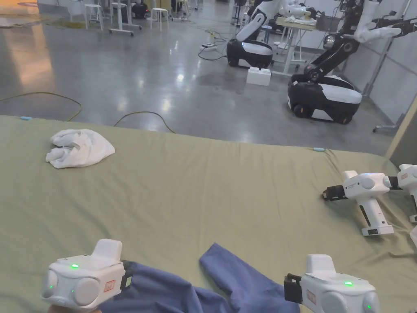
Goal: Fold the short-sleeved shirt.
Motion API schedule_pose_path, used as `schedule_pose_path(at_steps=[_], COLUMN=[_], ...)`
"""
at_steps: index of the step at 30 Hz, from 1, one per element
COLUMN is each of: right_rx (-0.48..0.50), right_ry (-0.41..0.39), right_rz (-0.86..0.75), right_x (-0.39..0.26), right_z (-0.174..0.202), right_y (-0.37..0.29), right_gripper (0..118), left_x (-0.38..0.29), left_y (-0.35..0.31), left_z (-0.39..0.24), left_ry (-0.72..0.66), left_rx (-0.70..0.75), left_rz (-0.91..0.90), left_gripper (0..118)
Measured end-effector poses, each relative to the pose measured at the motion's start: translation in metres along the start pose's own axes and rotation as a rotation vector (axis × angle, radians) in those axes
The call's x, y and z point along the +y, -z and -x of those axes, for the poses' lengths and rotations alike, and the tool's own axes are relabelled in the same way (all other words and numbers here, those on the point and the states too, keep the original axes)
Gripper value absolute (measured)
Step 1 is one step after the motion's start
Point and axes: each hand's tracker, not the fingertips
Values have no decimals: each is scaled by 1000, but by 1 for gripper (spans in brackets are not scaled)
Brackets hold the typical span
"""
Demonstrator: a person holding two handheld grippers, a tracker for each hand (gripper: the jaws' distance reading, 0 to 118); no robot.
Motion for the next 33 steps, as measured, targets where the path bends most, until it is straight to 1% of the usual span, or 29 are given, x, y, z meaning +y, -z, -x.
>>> schedule_pose_path(at_steps=[3, 4, 5, 6, 7, 8, 9, 10, 11, 12, 14, 15, 17, 19, 21, 22, 24, 26, 30, 33], right_rx=[39, 53, 72, 75, 75, 65, 51, 61, 72, 94, 58, 40, 35, 8, -22, -29, -54, -79, -154, -155], right_ry=[10, 1, -5, -11, -15, -8, -6, -5, -9, -12, -30, -20, 3, -26, -49, -44, -9, 1, -24, -12], right_rz=[82, 110, 154, 196, 219, 185, 156, 162, 150, 137, 127, 90, 0, -74, -153, -168, -228, -280, -382, -436], right_x=[1, -1, -3, -6, -11, -14, -13, -12, -13, -13, -13, -13, -8, 0, 11, 16, 28, 36, 53, 69], right_z=[4, 6, 8, 10, 13, 15, 17, 19, 23, 25, 27, 26, 20, 15, 6, 1, -14, -26, -45, -57], right_y=[29, 37, 46, 53, 56, 54, 49, 48, 46, 45, 39, 28, 7, -21, -54, -66, -95, -120, -165, -193], right_gripper=[66, 66, 65, 61, 54, 50, 39, 17, 5, 4, 4, 4, 4, 4, 4, 4, 4, 4, 4, 4], left_x=[-7, -10, -12, -15, -18, -21, -22, -23, -24, -25, -23, -22, -17, -11, -1, 3, 14, 25, 50, 73], left_y=[-25, -32, -37, -41, -45, -48, -49, -50, -52, -53, -57, -60, -69, -80, -95, -103, -123, -141, -176, -203], left_z=[1, 0, 0, 0, 0, 0, 1, 1, 0, 0, -1, 0, 3, 7, 13, 17, 27, 35, 57, 68], left_ry=[-11, -13, -17, -24, -34, -45, -52, -55, -55, -54, -52, -57, -74, -71, -59, -59, -71, -76, -88, -89], left_rx=[-1, 2, 0, -5, -9, -13, -14, -13, -13, -14, -6, -1, 1, 9, 22, 26, 36, 51, 80, 95], left_rz=[-31, -39, -45, -50, -57, -60, -63, -64, -65, -67, -70, -76, -105, -136, -168, -184, -232, -263, -333, -372], left_gripper=[0, 0, 0, 0, 0, 0, 0, 0, 0, 0, 0, 0, 0, 0, 0, 0, 0, 0, 0, 0])
